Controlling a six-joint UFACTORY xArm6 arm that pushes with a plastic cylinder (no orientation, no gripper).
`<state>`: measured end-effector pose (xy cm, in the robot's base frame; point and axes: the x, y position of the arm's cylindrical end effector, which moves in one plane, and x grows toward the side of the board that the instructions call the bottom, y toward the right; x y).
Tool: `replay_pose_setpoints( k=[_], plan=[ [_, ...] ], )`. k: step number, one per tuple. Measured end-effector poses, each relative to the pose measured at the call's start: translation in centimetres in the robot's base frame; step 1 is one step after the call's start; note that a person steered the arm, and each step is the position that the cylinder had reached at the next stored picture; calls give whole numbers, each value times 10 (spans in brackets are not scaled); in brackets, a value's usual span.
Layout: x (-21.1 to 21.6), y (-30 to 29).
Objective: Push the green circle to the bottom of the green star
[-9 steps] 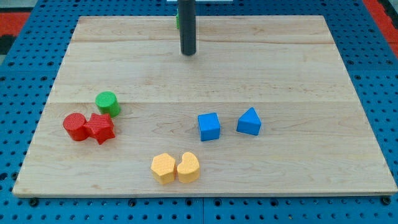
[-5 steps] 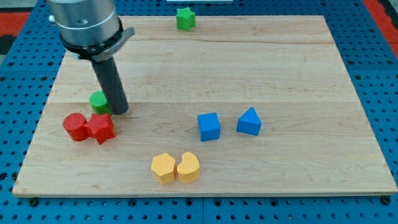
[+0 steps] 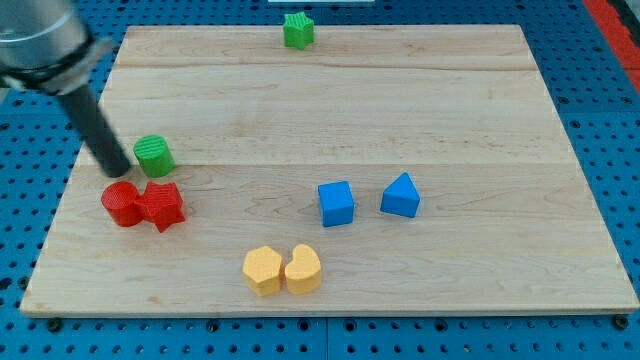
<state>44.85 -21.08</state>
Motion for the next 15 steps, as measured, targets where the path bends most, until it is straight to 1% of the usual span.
replay_pose_setpoints(
  k=[1,2,3,4,5,6,7,8,9,10,11,12,13,14,15],
  plan=[
    [-29,73],
    [-53,116],
    [-88,133],
    [-59,164],
    [-75,165],
    [-128,165],
    [-162,170],
    [-123,178],
    [-118,223],
    [-164,241],
    [-203,219],
    [-161,225],
    [-144,211],
    [-144,188],
    [-124,174]
  ],
)
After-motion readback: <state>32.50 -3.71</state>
